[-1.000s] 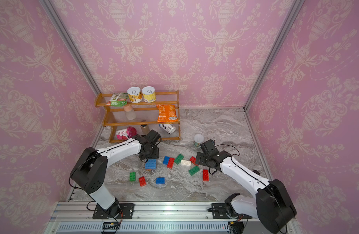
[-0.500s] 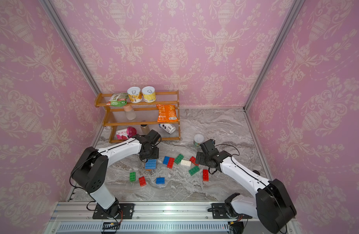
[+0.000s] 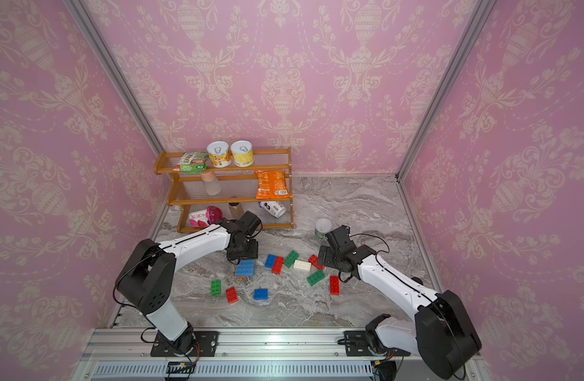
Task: Assemble a rectangle with lego
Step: Assemble the lego brick with the lego brick.
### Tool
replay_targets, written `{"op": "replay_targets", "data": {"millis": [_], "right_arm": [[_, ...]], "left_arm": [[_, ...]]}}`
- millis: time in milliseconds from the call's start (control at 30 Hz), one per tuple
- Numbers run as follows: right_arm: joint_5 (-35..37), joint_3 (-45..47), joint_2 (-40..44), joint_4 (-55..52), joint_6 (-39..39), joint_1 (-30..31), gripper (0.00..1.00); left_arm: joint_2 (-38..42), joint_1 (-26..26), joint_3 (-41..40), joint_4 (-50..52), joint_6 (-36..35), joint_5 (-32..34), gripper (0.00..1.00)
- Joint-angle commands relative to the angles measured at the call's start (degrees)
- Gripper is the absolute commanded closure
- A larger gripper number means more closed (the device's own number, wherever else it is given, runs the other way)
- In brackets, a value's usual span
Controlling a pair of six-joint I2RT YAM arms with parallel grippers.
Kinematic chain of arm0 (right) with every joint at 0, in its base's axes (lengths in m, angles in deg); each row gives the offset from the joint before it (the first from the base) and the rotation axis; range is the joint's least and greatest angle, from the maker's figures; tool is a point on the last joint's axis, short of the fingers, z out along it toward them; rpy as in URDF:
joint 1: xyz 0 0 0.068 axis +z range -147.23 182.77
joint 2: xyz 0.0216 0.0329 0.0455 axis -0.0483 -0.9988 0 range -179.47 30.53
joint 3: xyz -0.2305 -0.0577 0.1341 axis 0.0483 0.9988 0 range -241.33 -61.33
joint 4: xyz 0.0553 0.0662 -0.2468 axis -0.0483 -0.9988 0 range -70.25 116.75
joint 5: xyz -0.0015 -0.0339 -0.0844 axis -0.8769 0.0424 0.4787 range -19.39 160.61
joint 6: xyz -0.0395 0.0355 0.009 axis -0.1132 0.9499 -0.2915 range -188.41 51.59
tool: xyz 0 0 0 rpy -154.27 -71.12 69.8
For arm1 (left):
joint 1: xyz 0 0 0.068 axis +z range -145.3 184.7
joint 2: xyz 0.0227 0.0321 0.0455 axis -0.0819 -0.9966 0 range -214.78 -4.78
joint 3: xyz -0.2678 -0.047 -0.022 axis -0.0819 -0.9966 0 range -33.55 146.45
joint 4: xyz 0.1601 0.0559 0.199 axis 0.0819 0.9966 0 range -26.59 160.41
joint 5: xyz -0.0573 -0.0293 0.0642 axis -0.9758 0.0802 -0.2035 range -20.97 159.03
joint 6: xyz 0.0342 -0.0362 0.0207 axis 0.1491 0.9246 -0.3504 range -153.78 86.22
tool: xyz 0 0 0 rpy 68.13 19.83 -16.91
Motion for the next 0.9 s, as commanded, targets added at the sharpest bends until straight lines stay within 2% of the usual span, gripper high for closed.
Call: {"op": "replay_targets", "data": {"millis": [0,667,867], "right_arm": [[-0.06,0.4,-0.3,0.26,0.37,-0.53,0.0],[0.91,0.96,1.7,-0.67,1.43,-0.79,0.0],[0.74,0.96,2.41,-1.21,1.75,-0.79,0.0]], "left_arm": [[-0.08,0.39,0.31,3.65,-0.35,-2.5,1.0],[-3.33,0.31,-8.76,-2.4,1.15,-2.33,1.0],[-4.64,0.35,-8.97,-3.46,0.86,-2.77,1.0]]}}
